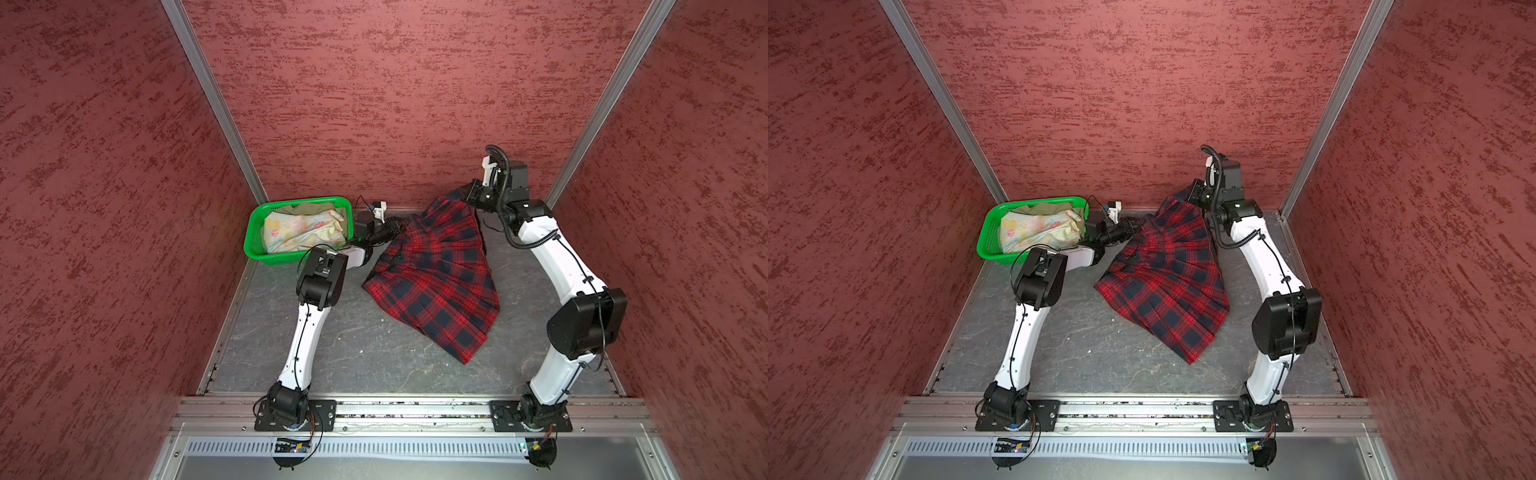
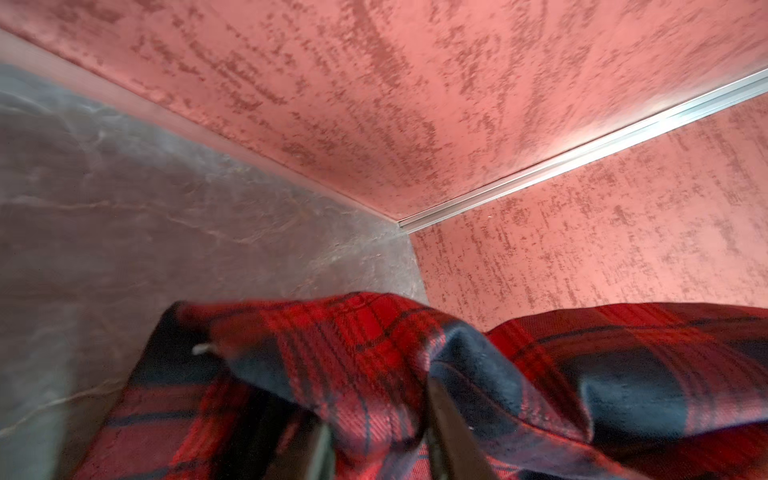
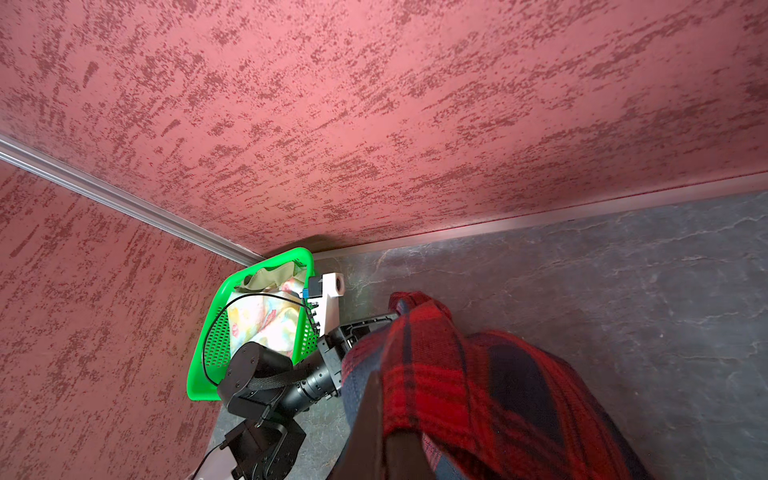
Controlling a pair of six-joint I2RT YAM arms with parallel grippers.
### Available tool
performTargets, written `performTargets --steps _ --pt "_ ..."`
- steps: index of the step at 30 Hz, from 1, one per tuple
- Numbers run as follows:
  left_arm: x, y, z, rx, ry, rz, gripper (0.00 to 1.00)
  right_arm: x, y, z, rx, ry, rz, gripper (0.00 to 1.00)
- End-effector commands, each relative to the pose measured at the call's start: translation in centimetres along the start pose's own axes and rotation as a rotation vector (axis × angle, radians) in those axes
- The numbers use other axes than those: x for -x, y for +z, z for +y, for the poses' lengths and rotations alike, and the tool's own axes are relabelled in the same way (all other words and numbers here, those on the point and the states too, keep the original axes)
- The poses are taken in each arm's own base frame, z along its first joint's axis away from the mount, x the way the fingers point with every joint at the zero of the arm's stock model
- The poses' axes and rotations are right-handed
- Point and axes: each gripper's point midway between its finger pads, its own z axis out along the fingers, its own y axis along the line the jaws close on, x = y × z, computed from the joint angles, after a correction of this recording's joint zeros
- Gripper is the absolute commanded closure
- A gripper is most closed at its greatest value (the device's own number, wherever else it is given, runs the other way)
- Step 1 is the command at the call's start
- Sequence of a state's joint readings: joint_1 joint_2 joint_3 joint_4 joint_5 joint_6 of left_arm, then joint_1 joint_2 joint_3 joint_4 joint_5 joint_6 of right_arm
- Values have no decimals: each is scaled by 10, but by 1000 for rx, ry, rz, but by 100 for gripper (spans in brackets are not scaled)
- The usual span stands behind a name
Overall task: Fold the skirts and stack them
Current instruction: 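Lower the lifted skirt onto the table with both grippers, then lift the skirt high between both grippers, stretching it toward the far wall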
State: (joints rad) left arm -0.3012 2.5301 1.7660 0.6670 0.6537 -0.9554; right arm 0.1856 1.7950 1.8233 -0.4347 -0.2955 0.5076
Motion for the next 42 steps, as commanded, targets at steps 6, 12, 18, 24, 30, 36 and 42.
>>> performTargets --steps 6,12,18,24,30,36,42 --pt "34 -20 -49 -63 120 -51 100 31 -20 3 1 -34 -93 100" --pt "49 -49 -107 -35 236 -58 100 51 -46 -14 -81 -47 -160 100" --pt "50 -84 -177 -8 331 -49 100 63 -82 -27 -142 -52 -217 100" --pt "40 -121 -253 21 417 -58 100 75 -136 -19 -187 -80 -294 100" --pt "21 -171 -319 47 512 -82 100 85 -203 -3 -231 -127 -401 100" --pt "10 -224 -362 60 585 -133 100 100 -253 17 -232 -142 -485 100" --pt "20 -235 -356 95 564 -129 100 119 -266 22 -251 -148 -513 100"
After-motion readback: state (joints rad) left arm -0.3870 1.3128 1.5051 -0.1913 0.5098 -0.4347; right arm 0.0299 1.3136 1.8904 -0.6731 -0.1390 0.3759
